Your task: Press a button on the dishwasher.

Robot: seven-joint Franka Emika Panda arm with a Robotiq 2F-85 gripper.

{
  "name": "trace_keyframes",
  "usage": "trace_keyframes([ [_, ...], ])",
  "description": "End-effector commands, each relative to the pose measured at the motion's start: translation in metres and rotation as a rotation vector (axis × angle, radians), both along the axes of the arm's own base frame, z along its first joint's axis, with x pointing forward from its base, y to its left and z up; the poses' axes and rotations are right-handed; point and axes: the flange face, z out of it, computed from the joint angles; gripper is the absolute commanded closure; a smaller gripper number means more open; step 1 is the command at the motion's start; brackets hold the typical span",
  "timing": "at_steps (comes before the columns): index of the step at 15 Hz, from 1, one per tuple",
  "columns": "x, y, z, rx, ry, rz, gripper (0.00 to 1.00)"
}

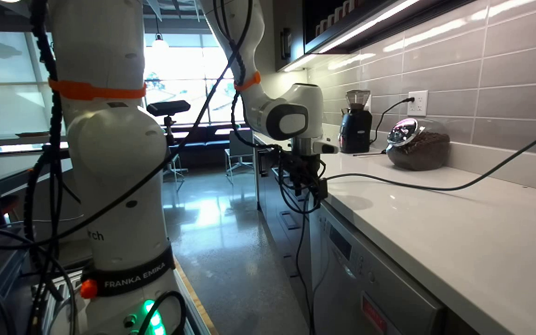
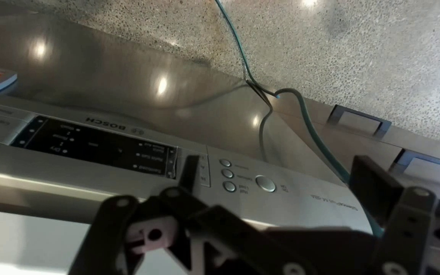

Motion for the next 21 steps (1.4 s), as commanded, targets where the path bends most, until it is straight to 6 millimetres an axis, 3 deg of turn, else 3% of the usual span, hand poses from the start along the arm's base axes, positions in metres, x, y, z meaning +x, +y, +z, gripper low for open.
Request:
trace_keyframes([
  [1,0.001,0.001,0.000,0.000,0.001,0.000,0.00],
  [9,0.001,0.003,-0.004,0.009,-0.018,-0.010,0.00],
  [13,-0.011,0.002,-0.006,0.012,-0.052,-0.033,0.00],
  [21,-0.031,-0.017,-0.028,0.009,-0.111,-0.141,0.00],
])
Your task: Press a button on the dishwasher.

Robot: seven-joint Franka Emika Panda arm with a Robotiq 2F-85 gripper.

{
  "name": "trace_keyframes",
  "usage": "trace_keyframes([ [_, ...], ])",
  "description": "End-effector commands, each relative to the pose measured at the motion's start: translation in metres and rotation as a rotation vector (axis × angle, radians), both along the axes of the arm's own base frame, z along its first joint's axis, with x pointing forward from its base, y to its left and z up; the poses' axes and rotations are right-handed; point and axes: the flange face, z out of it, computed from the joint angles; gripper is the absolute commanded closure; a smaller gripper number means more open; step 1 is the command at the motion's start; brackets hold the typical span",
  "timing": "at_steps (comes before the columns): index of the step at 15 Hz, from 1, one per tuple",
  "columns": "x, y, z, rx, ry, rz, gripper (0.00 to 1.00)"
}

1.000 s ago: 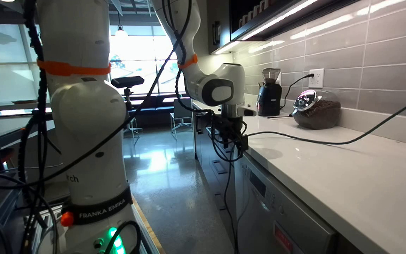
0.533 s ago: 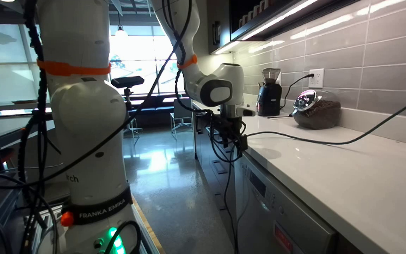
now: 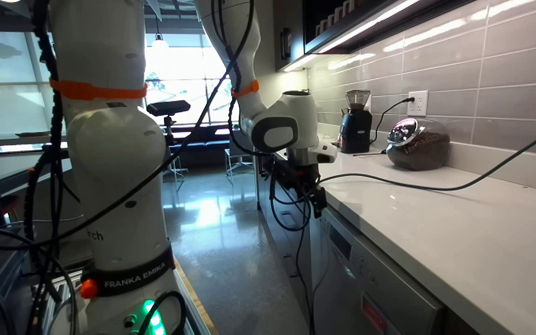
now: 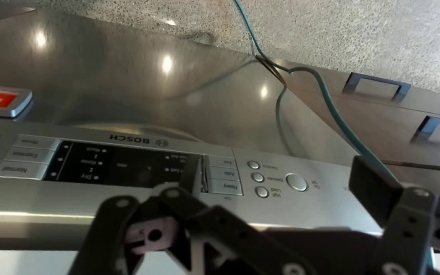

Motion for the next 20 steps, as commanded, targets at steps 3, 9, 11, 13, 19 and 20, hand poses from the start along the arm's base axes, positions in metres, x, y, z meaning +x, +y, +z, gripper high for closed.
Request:
trace_keyframes([
  [3,-0.006,0.003,-0.019,0.013,-0.006,-0.027,0.00],
  [9,-0.008,0.008,-0.029,0.032,-0.013,-0.011,0.00],
  [11,-0.007,0.009,-0.030,0.031,-0.032,-0.015,0.00],
  [13,-0.006,0.009,-0.035,0.027,-0.042,-0.026,0.00],
  [19,0.003,0.014,-0.043,0.030,-0.065,-0.043,0.31],
  [20,0.006,0.014,-0.044,0.029,-0.073,-0.045,0.39],
])
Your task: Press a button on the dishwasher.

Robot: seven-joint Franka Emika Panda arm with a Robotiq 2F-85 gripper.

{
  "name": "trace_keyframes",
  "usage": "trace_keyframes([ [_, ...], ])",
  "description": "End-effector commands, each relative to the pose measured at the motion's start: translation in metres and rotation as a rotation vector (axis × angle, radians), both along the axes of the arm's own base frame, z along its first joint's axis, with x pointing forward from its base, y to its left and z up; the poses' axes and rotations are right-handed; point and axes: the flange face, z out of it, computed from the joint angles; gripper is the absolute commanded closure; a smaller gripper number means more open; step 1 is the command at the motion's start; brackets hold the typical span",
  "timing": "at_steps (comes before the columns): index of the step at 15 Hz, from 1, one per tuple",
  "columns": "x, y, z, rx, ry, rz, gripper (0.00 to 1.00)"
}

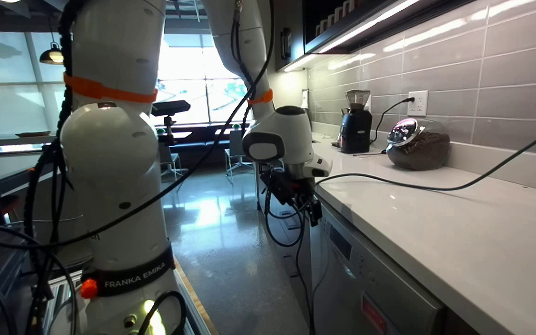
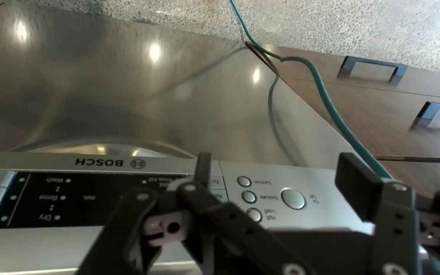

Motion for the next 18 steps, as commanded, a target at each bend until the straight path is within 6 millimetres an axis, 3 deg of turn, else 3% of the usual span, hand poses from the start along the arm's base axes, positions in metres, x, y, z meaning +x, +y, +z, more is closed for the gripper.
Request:
trace_keyframes([
  [1,0.010,0.002,-0.009,-0.006,-0.022,-0.012,0.47],
  [6,0.016,0.000,-0.015,-0.026,-0.045,-0.028,0.87],
  [8,0.018,-0.003,-0.017,-0.036,-0.053,-0.037,0.99],
  [18,0.016,-0.014,-0.022,-0.051,-0.096,-0.087,1.00],
])
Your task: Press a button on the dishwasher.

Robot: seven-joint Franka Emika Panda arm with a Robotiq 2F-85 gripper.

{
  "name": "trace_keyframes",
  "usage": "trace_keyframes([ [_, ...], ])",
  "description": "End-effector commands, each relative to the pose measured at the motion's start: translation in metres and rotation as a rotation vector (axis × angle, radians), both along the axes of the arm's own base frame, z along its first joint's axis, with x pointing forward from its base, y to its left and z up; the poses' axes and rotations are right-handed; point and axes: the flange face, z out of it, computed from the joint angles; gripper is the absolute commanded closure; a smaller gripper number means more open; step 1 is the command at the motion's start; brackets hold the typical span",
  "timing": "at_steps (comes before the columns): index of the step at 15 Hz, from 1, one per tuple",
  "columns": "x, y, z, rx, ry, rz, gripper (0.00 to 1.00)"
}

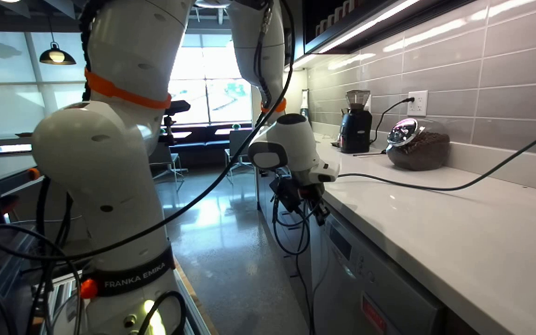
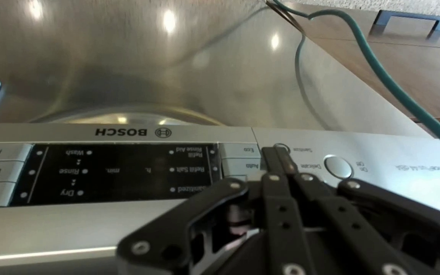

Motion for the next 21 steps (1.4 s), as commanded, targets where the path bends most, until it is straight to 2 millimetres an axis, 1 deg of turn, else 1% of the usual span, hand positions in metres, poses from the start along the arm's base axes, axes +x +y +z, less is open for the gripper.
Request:
trace_keyframes([
  [1,0.000,0.002,-0.007,0.000,-0.018,-0.004,1.00],
  [7,-0.007,-0.001,-0.023,-0.018,-0.032,-0.001,1.00],
  [12,-0.012,-0.004,-0.032,-0.015,-0.047,-0.009,1.00],
  [16,-0.016,-0.007,-0.031,-0.001,-0.046,-0.002,1.00],
  [21,-0.022,-0.014,-0.024,-0.007,-0.063,-0.012,1.00],
])
